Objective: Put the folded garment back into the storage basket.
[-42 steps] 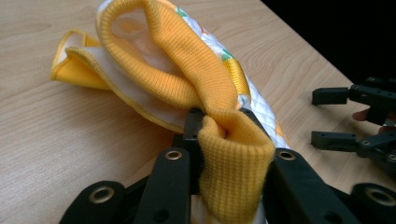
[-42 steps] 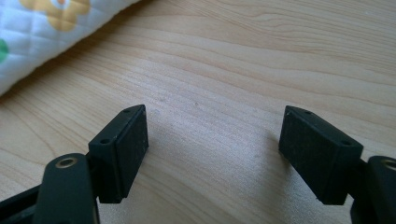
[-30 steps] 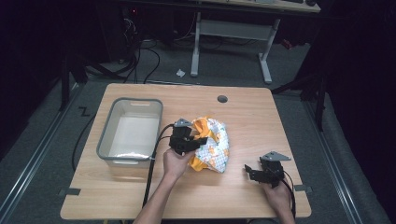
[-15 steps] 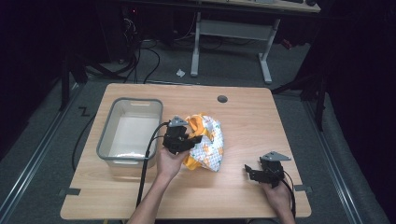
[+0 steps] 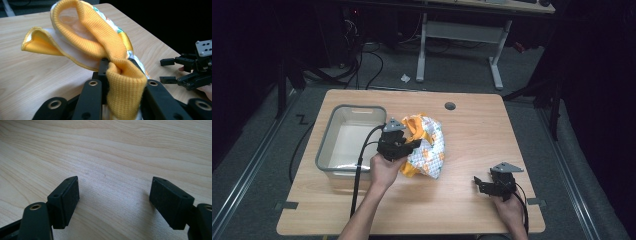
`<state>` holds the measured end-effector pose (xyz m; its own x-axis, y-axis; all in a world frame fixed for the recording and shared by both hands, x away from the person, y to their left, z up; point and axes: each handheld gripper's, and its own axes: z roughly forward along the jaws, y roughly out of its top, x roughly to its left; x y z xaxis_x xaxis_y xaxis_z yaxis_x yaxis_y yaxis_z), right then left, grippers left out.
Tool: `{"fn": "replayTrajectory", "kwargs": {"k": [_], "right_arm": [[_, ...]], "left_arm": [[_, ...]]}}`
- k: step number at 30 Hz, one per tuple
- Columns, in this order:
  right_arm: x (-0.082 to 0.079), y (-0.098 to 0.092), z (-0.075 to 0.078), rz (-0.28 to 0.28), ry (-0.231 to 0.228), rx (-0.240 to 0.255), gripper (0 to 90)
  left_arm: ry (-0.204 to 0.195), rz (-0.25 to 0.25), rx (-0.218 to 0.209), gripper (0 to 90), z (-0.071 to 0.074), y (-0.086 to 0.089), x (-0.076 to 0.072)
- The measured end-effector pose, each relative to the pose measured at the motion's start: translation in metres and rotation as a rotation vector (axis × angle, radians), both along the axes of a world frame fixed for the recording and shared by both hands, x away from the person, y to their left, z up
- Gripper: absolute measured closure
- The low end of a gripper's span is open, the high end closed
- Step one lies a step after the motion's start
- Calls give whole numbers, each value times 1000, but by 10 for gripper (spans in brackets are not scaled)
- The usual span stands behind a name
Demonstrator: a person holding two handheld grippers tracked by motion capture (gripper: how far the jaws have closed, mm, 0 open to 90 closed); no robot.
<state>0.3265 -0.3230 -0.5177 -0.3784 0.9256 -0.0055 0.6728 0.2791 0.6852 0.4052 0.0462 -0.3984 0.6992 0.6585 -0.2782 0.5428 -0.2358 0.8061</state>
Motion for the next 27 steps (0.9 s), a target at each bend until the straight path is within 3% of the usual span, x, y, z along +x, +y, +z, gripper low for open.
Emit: {"fn": "replayTrajectory", "kwargs": {"k": [16,27], "right_arm": [[0,0,0,-2,1,1,243],[0,0,0,0,0,0,243]], "left_arm": [[-21,56,-16,769,18,44,2],[-43,81,-21,769,27,63,-1]]}}
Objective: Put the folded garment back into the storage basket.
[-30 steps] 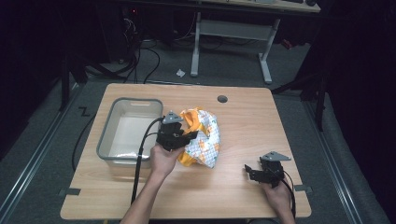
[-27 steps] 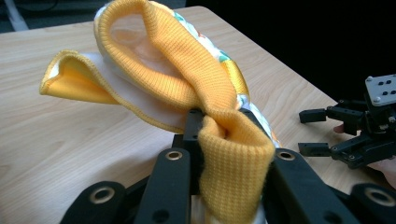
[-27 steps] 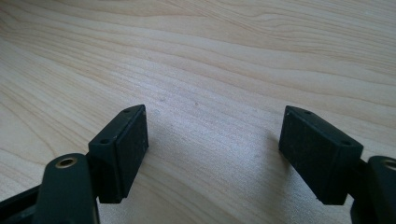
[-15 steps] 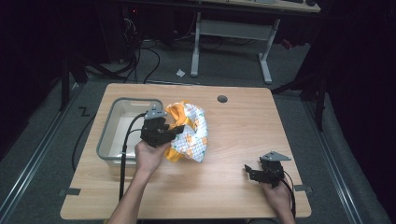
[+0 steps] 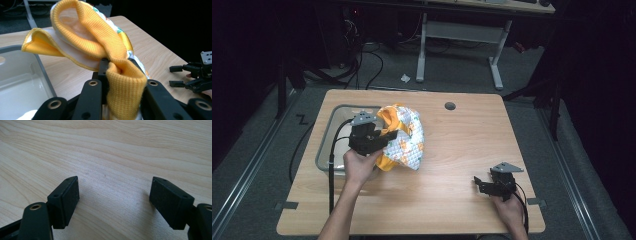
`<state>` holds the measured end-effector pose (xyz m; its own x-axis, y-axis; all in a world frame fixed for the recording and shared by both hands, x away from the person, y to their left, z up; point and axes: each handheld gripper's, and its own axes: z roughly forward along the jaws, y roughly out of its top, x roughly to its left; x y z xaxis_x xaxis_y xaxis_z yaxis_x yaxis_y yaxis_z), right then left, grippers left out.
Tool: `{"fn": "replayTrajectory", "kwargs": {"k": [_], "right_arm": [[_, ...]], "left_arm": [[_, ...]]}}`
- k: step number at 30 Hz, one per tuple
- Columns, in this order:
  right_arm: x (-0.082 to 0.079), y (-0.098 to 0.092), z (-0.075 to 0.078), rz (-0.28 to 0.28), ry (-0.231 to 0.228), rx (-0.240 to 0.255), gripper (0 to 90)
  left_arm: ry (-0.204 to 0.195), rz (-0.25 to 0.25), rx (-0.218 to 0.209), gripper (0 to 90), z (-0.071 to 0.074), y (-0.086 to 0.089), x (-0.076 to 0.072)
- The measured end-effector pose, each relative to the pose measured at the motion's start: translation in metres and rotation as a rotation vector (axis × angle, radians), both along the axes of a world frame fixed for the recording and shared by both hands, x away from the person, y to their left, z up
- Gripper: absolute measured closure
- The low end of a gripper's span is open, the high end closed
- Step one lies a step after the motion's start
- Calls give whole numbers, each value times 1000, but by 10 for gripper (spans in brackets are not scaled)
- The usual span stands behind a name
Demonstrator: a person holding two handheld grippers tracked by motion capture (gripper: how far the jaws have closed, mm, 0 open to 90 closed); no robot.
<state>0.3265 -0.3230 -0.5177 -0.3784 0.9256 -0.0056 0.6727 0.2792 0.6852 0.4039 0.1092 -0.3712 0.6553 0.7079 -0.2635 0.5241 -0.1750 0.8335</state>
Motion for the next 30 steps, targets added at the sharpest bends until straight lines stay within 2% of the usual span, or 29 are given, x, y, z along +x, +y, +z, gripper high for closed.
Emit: {"fn": "replayTrajectory", "kwargs": {"k": [30], "right_arm": [[0,0,0,0,0,0,243]], "left_arm": [[-12,80,16,769,10,43,2]]}}
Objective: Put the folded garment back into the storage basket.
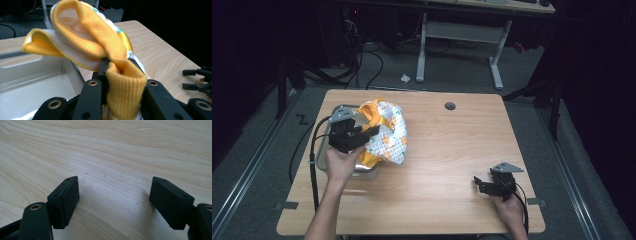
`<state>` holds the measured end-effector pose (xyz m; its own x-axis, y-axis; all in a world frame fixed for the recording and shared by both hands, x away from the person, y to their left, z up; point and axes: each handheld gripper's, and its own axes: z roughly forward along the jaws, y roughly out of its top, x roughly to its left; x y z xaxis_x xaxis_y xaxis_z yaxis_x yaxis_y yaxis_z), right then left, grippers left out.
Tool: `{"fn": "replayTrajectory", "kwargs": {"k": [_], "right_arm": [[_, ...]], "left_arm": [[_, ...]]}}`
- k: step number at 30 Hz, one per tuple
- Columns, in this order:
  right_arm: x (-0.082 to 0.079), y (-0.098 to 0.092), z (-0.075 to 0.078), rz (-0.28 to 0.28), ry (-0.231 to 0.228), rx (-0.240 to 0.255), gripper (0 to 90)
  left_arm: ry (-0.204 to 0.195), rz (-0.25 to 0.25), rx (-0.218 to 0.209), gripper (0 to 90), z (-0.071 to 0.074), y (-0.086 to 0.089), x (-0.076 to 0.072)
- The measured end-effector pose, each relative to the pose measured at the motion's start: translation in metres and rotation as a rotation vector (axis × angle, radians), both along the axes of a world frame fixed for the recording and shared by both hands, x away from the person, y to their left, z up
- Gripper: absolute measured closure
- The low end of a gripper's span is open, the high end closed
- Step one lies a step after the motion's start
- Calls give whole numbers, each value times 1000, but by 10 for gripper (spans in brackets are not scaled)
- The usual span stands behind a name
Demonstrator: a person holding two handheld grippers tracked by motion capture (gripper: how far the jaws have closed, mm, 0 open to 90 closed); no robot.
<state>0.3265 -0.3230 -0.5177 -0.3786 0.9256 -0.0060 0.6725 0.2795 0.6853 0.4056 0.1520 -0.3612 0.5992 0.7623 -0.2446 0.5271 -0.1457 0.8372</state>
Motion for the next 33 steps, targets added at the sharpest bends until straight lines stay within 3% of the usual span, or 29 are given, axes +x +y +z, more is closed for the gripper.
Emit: {"fn": "replayTrajectory", "kwargs": {"k": [10,33], "right_arm": [[0,0,0,0,0,0,243],[0,0,0,-2,1,1,243]], "left_arm": [[-4,22,19,769,2,14,0],[28,57,39,768,-3,40,11]]}}
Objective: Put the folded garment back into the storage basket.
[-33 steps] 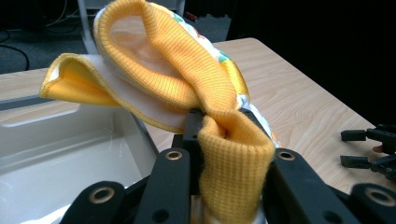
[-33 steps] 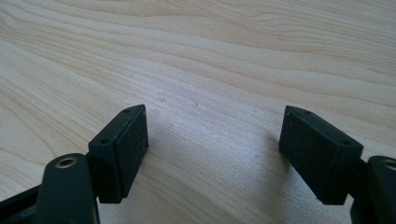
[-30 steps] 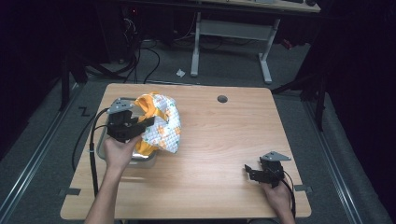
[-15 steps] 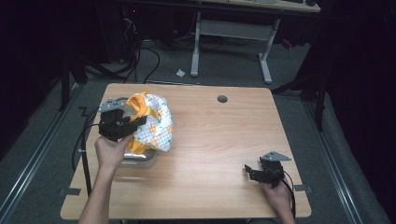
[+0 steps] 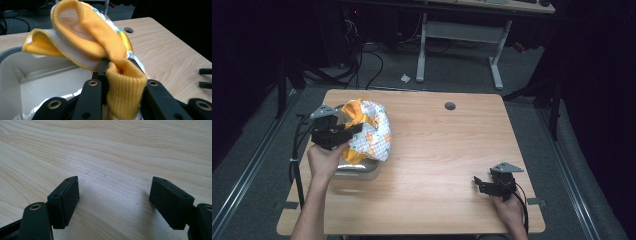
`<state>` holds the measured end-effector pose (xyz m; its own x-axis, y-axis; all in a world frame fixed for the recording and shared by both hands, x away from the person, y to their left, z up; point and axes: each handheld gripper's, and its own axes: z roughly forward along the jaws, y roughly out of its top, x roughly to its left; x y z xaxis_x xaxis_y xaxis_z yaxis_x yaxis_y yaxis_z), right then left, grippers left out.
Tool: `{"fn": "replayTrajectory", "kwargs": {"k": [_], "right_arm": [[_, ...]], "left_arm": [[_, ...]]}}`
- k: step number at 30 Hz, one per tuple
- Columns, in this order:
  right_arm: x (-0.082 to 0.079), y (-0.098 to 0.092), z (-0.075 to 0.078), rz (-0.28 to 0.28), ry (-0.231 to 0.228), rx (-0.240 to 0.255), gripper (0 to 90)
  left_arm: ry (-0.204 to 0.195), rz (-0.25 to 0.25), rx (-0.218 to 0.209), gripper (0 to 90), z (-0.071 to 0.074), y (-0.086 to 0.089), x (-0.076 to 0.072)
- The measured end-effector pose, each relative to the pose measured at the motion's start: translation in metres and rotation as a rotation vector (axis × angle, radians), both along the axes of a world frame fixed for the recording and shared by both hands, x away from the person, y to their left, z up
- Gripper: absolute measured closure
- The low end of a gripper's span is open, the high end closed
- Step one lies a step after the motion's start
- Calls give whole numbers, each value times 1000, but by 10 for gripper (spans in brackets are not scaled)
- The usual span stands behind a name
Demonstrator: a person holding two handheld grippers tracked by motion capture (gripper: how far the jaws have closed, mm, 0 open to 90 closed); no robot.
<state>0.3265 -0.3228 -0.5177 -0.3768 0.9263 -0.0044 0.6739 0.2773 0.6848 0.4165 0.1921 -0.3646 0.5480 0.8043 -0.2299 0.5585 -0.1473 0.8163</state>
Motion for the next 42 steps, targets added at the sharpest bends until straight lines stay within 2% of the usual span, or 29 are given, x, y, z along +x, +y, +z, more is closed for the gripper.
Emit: {"fn": "replayTrajectory", "kwargs": {"k": [12,20,25,37,42], "right_arm": [[0,0,0,-2,0,0,243],[0,0,0,-2,0,0,243],[0,0,0,-2,-1,0,243],[0,0,0,-3,0,0,243],[0,0,0,-3,-1,1,243]], "left_arm": [[29,13,42,767,-9,7,8],[59,6,78,766,-21,9,17],[70,19,81,766,-29,12,19],[101,31,141,765,-46,13,27],[118,38,149,765,-52,14,31]]}}
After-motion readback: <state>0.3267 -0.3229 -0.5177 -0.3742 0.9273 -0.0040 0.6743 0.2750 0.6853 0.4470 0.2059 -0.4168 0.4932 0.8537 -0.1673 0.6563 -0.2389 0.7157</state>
